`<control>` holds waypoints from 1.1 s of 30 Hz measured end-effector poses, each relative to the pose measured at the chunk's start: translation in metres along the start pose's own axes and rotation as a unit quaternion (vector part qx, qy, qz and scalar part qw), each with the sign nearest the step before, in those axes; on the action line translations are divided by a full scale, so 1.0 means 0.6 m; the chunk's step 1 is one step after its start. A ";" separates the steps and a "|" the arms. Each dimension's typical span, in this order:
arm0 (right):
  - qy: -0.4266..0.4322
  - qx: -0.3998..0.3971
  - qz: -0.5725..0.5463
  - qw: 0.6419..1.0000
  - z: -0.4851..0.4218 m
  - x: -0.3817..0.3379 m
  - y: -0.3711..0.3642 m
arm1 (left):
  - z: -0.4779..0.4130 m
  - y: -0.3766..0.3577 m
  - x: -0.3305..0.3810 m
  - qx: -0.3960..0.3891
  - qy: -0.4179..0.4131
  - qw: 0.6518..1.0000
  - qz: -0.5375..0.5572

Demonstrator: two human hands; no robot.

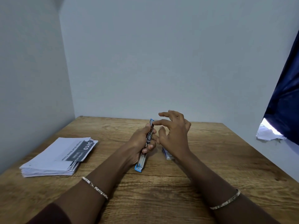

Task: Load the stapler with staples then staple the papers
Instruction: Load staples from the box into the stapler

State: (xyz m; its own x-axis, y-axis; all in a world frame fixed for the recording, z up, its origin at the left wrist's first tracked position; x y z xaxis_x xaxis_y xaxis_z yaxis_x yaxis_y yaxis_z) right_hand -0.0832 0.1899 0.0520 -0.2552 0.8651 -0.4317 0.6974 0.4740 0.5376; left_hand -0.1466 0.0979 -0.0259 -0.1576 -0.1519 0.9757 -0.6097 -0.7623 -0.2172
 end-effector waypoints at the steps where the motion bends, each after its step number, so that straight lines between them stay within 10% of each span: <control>1: -0.007 -0.009 -0.003 1.000 0.001 0.001 -0.005 | -0.001 0.002 -0.003 0.005 0.001 1.000 -0.007; 22: -0.016 -0.061 -0.174 0.983 0.013 -0.025 -0.032 | -0.011 0.043 -0.009 0.072 -0.009 0.994 0.079; 33: -0.171 -0.063 -0.290 0.940 0.003 0.055 -0.037 | -0.006 0.008 0.004 0.040 -0.022 0.999 -0.006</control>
State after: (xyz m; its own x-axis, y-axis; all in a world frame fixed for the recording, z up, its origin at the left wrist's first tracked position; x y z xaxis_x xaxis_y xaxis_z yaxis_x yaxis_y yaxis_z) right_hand -0.1059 0.2078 0.0246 -0.3225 0.3633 -0.8741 0.4169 0.8835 0.2134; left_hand -0.1525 0.0960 -0.0250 -0.1149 -0.1684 0.9790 -0.5477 -0.8115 -0.2038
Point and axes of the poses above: each hand's wrist, its own z-axis away from the middle knuckle, its own y-axis out of the back of the hand, x = y × z, the point moved 10 cm from there along -z, towards the middle knuckle, and after that the axes turned 7 degrees about -x, right-handed, at the moved point
